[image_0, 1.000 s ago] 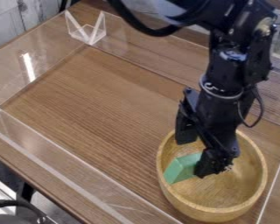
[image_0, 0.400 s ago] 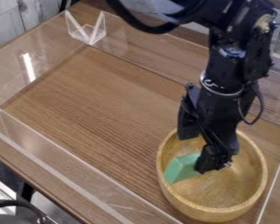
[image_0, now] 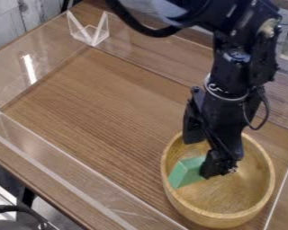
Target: Remove the green block from inside the brown bowl and put it on the table
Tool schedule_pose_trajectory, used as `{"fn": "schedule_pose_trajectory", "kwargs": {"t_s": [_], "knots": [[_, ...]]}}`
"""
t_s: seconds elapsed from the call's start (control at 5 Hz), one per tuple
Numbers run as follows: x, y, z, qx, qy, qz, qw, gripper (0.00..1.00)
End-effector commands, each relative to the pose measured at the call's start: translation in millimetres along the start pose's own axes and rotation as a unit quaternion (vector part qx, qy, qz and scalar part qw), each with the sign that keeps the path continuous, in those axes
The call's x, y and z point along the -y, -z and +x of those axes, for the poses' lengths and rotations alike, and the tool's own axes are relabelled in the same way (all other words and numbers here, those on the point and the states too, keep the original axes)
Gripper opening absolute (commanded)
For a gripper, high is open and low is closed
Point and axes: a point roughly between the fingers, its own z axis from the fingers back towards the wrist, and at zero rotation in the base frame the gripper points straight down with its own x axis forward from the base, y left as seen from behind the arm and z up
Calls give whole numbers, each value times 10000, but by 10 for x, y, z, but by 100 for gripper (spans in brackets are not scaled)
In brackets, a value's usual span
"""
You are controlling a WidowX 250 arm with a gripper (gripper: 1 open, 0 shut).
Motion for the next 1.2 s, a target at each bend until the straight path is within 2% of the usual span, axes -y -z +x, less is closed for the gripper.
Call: {"fn": "schedule_pose_trajectory", "kwargs": {"t_s": [0.0,0.2,0.8,1.0], "knots": [[-53,-41,18,119,-13,79,9999,100],[-64,-18,21,119,-2,88,9999,100],[-61,240,73,158,74,28,9998,100],[-59,317,85,155,85,9,9998,0]]}}
